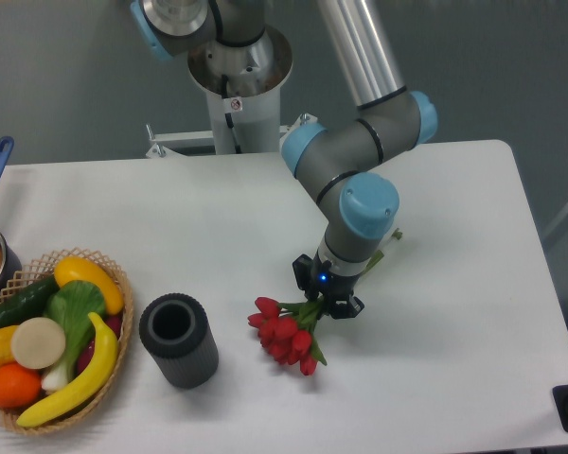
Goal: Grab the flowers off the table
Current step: 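Lift the gripped tulip bundle up off the table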
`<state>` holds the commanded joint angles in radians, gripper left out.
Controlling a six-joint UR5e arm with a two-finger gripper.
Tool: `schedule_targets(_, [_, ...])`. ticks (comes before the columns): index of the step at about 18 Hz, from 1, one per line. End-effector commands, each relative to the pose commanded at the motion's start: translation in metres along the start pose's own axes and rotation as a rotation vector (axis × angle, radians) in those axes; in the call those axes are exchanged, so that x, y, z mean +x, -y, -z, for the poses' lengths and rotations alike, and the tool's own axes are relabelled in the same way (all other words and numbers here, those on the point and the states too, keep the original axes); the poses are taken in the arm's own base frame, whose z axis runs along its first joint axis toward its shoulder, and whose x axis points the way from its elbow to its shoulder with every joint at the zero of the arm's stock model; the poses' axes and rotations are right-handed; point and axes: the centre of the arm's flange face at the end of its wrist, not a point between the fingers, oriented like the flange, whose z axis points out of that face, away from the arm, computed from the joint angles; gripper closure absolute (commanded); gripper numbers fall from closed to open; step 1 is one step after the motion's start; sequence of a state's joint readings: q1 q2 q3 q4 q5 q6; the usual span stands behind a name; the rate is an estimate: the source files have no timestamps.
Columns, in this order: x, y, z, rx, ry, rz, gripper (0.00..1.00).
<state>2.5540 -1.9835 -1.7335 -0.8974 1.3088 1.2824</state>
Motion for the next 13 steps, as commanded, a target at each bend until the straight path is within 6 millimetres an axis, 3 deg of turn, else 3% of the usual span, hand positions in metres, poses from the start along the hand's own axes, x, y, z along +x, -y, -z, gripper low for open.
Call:
schedule_targets(4, [-0.001, 0.005, 0.028, 0.103, 0.017, 0.008, 0.73])
schedule_targets(10, [0.004, 0.013, 0.113, 0.347, 0.089, 0.003, 0.72])
schedule_targets(13, [0.007, 0.016, 0.141, 0.464, 0.088, 0.048, 0.72])
